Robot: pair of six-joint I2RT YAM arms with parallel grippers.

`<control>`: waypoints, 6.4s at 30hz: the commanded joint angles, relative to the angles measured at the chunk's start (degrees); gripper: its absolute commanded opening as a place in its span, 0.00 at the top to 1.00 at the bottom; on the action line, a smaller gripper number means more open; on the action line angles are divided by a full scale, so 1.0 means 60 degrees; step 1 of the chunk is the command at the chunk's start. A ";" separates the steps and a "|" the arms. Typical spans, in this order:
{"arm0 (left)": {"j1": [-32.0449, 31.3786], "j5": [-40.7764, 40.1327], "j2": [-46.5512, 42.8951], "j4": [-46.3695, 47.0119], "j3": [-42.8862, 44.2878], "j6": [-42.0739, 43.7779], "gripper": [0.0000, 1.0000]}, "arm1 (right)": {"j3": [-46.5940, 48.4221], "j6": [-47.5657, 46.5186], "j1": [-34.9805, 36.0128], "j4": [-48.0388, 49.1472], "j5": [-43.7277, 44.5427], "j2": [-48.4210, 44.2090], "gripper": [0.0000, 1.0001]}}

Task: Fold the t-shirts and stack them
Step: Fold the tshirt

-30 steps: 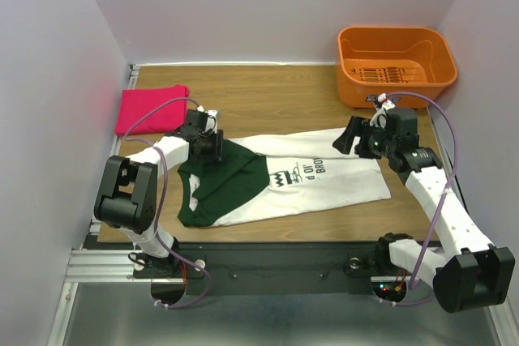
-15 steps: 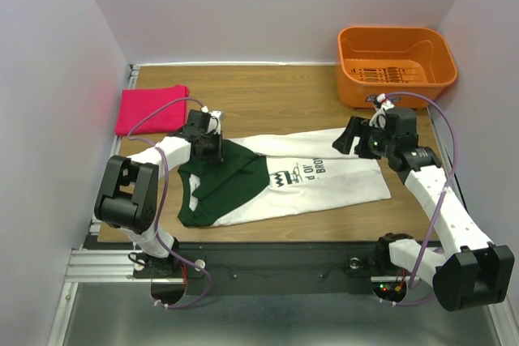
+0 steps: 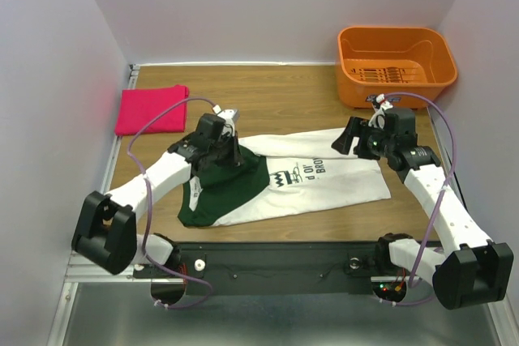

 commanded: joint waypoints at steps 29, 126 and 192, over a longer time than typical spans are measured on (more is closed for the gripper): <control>-0.2861 -0.4378 -0.3540 -0.3484 -0.2513 -0.7619 0.30 | -0.0017 0.1454 0.3225 0.0760 -0.0887 0.2358 0.30; -0.2802 -0.3001 -0.2838 -0.4700 -0.2220 -0.7356 0.96 | 0.1551 0.2466 0.6436 0.0674 0.1018 0.5347 0.99; 0.0921 -0.4553 0.0970 -0.2252 0.1514 -0.4221 0.40 | 0.2385 -0.1123 -0.0320 -0.0175 0.2995 0.4819 0.44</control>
